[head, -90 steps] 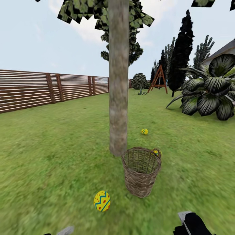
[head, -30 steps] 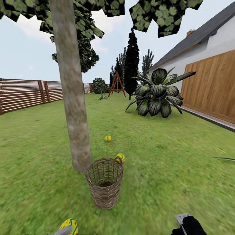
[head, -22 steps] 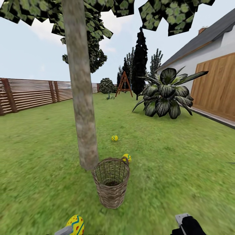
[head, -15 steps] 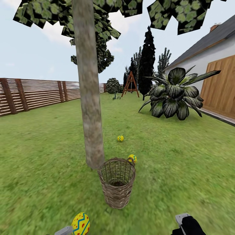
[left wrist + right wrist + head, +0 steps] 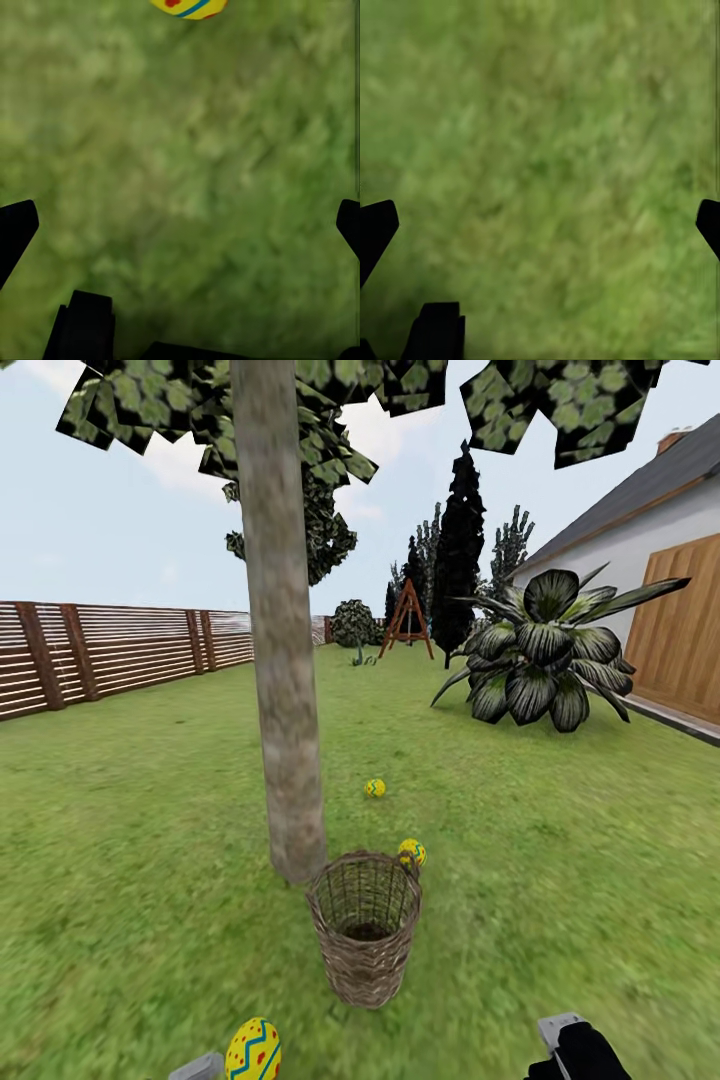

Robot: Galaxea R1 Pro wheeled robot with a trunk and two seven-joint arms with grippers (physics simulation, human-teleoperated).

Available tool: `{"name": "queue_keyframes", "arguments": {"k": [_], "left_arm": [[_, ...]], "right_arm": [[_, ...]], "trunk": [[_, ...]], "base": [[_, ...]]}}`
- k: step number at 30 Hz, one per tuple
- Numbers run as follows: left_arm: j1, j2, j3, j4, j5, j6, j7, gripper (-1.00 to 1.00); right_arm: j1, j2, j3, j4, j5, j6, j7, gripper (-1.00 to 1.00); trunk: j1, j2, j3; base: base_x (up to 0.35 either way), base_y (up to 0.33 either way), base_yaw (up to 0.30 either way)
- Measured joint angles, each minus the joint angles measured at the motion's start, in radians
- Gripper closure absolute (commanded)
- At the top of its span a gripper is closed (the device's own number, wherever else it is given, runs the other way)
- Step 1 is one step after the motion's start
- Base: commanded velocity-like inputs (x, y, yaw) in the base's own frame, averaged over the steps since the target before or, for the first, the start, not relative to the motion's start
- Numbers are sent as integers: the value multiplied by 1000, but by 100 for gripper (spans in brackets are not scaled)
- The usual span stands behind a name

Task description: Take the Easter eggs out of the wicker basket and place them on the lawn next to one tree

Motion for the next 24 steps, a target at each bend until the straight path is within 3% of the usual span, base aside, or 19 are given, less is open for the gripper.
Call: {"name": "queue_keyframes", "arguments": {"k": [5, 12, 19, 24], "left_arm": [[0, 0, -1, 4, -1, 1, -2, -100], [0, -10, -3, 147, -5, -11, -4, -100], [0, 4, -2, 247, -5, -69, -9, -100], [0, -2, -5, 280, -5, -96, -10, -100]], "right_arm": [[0, 1, 0, 14, -1, -1, 0, -100], [0, 1, 0, 163, -2, -77, 0, -100], [0, 4, 3, 201, -2, -91, 0, -100], [0, 2, 1, 279, -5, -190, 2, -100]], "trunk": [[-19, 35, 16], [-46, 84, 38], [-73, 133, 59], [-92, 168, 75]], "base": [[0, 0, 0], [0, 0, 0], [0, 0, 0], [0, 0, 0]]}}
